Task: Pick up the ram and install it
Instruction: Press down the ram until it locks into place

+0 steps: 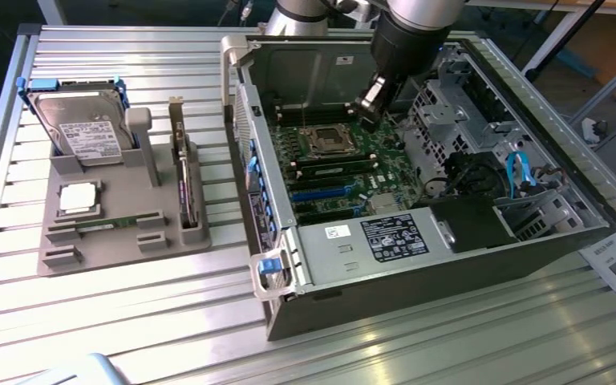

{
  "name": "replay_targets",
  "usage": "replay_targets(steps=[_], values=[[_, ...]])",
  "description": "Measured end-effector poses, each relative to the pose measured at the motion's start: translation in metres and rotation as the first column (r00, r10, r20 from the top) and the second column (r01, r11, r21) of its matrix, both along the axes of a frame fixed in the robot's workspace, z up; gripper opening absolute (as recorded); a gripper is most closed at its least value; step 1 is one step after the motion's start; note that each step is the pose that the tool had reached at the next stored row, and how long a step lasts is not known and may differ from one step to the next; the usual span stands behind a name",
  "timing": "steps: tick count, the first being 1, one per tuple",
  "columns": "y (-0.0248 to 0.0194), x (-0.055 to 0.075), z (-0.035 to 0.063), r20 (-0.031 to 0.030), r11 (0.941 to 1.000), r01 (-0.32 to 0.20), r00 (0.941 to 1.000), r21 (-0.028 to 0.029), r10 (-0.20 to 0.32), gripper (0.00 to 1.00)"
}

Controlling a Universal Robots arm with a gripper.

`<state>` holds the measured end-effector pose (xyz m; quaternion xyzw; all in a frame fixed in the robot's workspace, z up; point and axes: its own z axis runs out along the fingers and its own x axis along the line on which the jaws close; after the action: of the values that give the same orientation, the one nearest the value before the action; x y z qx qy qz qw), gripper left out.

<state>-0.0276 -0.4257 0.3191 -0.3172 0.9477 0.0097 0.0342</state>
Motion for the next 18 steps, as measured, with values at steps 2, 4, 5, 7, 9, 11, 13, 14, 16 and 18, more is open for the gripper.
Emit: replay_targets(steps=[2, 4, 5, 7, 9, 11, 13, 14, 16, 18], values=[[0.0000, 0.0000, 0.0000, -0.0001, 0.9972, 0.075, 0.9972, 0.0000, -0.075, 0.10], [0.0000, 0.0000, 0.0000, -0.0001, 0.9907, 0.136, 0.9907, 0.0000, -0.136, 0.10], [0.0000, 0.0000, 0.0000, 0.0000, 0.9879, 0.155, 0.9879, 0.0000, -0.155, 0.10], [0.0000, 0.0000, 0.0000, -0.0001, 0.9801, 0.198, 0.9801, 0.0000, -0.198, 0.10], [0.0000, 0.0000, 0.0000, -0.0001, 0.9720, 0.235, 0.9720, 0.0000, -0.235, 0.10], [0.0000, 0.0000, 0.0000, -0.0001, 0.9601, 0.280, 0.9601, 0.0000, -0.280, 0.10], [0.0000, 0.0000, 0.0000, 0.0000, 0.9396, 0.342, 0.9396, 0.0000, -0.342, 0.10], [0.0000, 0.0000, 0.0000, -0.0001, 0.9305, 0.366, 0.9305, -0.0001, -0.366, 0.10], [0.0000, 0.0000, 0.0000, -0.0001, 0.9048, 0.426, 0.9048, 0.0000, -0.426, 0.10], [0.0000, -0.0002, 0.0001, -0.0001, 0.8864, 0.463, 0.8864, -0.0001, -0.463, 0.10]])
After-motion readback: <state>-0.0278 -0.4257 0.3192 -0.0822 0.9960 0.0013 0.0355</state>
